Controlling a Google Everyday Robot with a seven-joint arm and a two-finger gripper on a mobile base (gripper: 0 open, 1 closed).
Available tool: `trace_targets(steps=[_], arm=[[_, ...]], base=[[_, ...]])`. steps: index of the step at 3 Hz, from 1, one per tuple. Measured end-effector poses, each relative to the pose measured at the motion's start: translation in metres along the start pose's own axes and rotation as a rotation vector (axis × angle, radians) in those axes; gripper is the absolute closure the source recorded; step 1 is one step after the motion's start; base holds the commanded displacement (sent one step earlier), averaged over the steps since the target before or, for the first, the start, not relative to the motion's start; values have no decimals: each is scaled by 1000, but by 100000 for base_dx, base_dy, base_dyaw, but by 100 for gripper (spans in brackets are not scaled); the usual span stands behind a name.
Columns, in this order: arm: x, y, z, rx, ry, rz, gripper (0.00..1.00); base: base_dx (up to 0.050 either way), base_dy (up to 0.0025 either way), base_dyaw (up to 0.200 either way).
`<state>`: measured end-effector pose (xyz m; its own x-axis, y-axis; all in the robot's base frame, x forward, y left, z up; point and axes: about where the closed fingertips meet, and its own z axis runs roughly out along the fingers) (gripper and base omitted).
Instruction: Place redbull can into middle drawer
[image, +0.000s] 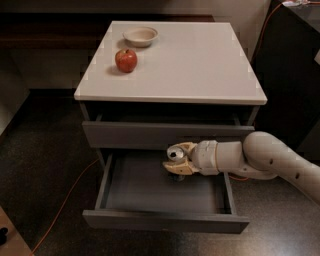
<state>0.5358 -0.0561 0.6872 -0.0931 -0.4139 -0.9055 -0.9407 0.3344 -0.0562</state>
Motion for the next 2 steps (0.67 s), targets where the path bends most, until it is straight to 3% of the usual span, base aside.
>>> trace_targets(steps=[2], arm=[[47,21,28,-73,-73,16,100]], base=[[0,0,0]])
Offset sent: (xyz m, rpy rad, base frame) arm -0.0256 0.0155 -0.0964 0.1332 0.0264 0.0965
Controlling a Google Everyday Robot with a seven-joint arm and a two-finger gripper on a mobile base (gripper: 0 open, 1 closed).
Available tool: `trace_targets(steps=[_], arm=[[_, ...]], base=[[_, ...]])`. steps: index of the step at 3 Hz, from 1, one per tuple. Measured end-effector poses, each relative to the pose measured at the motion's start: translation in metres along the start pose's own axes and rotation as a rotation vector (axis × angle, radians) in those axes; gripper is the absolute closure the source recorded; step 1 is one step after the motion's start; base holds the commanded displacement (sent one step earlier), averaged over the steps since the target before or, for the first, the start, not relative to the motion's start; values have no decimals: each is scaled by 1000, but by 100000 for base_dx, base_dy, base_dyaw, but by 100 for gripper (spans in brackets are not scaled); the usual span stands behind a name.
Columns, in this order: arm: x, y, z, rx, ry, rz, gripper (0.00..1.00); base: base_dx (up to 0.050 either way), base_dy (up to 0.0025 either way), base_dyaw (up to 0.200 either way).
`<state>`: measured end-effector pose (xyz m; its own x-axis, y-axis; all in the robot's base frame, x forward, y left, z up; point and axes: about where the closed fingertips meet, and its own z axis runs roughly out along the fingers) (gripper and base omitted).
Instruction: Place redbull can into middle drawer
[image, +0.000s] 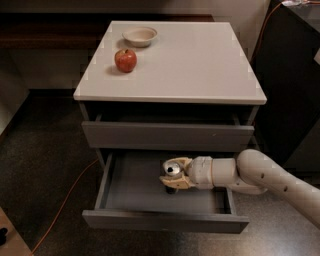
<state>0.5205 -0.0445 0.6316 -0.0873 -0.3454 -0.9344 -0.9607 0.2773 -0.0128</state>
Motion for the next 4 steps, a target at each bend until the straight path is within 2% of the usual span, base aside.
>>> trace_targets(steps=[1,2,4], arm=[[36,9,21,-32,-43,15,100],[58,13,32,-47,-54,26,100],[120,-7,55,-38,-33,77,100]], base=[[0,0,0],[0,0,0],[0,0,0]])
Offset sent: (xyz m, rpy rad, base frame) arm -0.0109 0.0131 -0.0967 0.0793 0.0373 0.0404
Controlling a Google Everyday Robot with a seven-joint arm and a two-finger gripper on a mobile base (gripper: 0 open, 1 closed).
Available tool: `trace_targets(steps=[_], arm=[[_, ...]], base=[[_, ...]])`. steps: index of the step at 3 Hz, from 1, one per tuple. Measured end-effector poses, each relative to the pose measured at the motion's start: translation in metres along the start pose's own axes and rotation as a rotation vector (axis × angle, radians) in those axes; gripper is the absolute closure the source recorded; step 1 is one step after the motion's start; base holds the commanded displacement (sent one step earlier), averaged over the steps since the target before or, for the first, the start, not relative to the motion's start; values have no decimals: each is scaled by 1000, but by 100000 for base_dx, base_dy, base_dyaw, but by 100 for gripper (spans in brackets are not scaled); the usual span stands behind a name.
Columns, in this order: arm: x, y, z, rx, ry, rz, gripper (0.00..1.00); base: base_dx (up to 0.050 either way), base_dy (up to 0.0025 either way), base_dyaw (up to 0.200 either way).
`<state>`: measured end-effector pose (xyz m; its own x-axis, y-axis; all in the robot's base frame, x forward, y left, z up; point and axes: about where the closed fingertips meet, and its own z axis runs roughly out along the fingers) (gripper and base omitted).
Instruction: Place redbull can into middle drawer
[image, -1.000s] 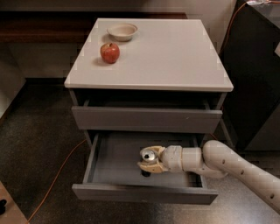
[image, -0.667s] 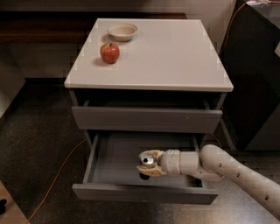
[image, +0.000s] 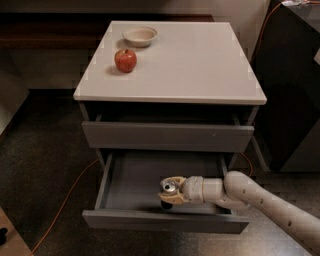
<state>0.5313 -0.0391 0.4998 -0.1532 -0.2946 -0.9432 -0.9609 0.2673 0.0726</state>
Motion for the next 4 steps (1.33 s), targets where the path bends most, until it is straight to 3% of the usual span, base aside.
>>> trace_targets(steps=[2,3,4], arm=[[20,-18,22,-2,8,-18,100],[29,-26,34,0,19,-29,84],[39,-31,43,6,22,-31,60]], base=[[0,0,0],[0,0,0],[0,0,0]])
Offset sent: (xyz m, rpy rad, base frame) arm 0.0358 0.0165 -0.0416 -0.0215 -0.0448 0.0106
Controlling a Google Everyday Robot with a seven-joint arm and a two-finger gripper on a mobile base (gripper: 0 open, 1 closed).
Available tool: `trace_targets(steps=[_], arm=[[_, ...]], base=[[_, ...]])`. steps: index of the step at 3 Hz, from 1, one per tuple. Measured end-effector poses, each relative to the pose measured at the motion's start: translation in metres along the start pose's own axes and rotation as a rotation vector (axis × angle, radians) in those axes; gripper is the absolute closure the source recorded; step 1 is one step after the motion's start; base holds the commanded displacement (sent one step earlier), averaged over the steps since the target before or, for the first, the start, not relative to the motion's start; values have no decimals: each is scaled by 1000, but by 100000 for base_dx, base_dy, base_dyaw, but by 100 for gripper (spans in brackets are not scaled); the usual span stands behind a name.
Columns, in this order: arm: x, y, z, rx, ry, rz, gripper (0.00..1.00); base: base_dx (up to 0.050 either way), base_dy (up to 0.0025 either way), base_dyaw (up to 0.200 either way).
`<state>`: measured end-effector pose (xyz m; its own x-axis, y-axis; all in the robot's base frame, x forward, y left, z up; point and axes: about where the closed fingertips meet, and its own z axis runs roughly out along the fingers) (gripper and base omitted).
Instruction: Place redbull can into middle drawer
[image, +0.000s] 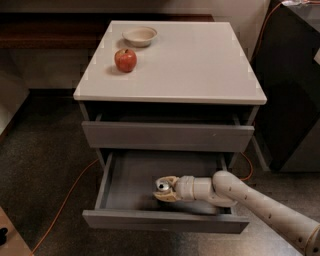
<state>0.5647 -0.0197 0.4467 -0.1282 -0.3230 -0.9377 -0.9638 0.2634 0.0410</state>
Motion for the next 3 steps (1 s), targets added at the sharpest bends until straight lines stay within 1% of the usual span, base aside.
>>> trace_targets(steps=[1,2,3], arm=[[6,-2,6,-11,5,1,37],[6,0,8,-14,3,1,14],[5,1,9,-18,2,1,0]], base=[[0,0,0],[0,0,0],[0,0,0]])
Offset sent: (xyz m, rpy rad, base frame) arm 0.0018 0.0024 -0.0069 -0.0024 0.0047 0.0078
